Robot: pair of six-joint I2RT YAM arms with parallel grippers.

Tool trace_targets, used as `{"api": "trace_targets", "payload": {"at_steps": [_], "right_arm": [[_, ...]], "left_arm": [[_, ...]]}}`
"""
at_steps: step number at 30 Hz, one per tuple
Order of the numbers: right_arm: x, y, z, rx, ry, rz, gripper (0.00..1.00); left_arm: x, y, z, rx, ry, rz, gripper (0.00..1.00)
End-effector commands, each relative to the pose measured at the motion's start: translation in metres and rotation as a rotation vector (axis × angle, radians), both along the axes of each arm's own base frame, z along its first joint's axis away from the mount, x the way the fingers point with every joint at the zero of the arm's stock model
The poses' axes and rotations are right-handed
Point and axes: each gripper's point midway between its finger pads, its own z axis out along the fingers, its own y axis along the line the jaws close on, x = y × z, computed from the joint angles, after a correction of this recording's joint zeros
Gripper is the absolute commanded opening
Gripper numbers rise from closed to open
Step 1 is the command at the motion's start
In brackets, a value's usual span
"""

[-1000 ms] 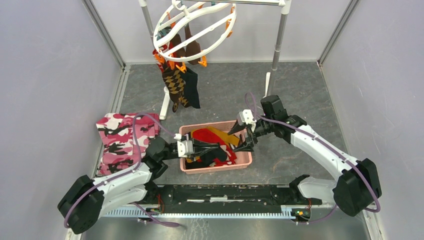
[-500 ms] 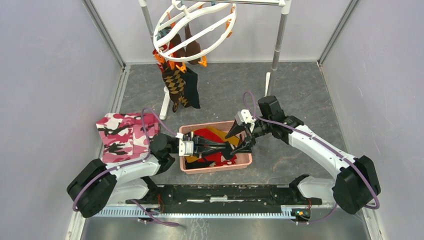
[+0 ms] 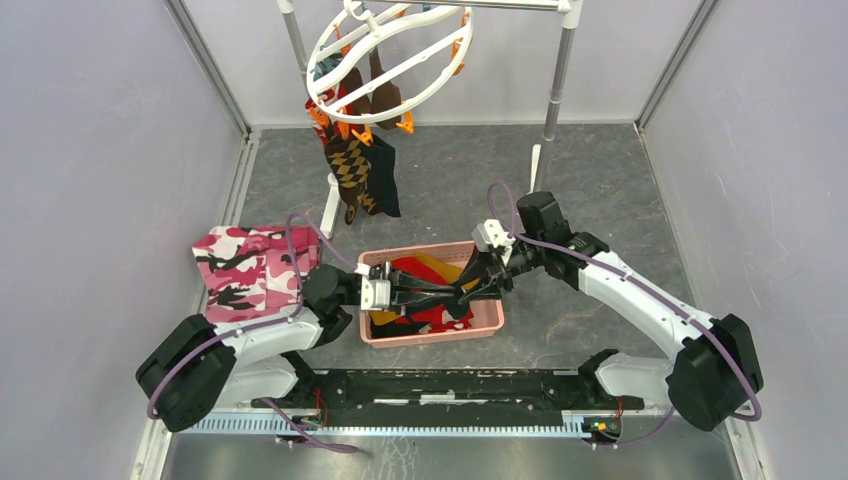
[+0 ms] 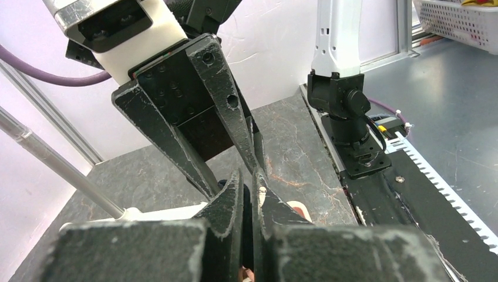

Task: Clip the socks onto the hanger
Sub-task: Pick up the sock from the bin.

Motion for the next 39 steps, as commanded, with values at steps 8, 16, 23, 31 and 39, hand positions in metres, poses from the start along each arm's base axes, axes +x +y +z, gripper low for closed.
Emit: {"api": "trace_targets", "payload": {"at_steps": [8,16,23,31,39], "right_arm": [[-0.006,0.001,0.015,0.042,-0.034,0.035,0.08],[0.008,-0.007,0.007,-0.025,-0.16,-0.025,0.0],[0.018,-0.015,0.007,-0.053,-0.257,-0.056,0.0],[0.02,-0.016,0.007,-0.052,-0.254,-0.06,0.0],[0.021,-0.017,0.006,-0.054,-0.254,-0.064,0.0]], "left_arm": [[0.006,-0.003,0.008,-0.02,0.02,0.019,0.03],[0.017,0.016,0.005,-0.064,0.235,0.159,0.7],[0.011,0.036,-0.014,-0.026,0.392,0.215,0.89],[0.013,0.038,-0.018,-0.056,0.52,0.224,0.87],[0.03,0.03,-0.018,-0.126,0.671,0.237,0.71]]}}
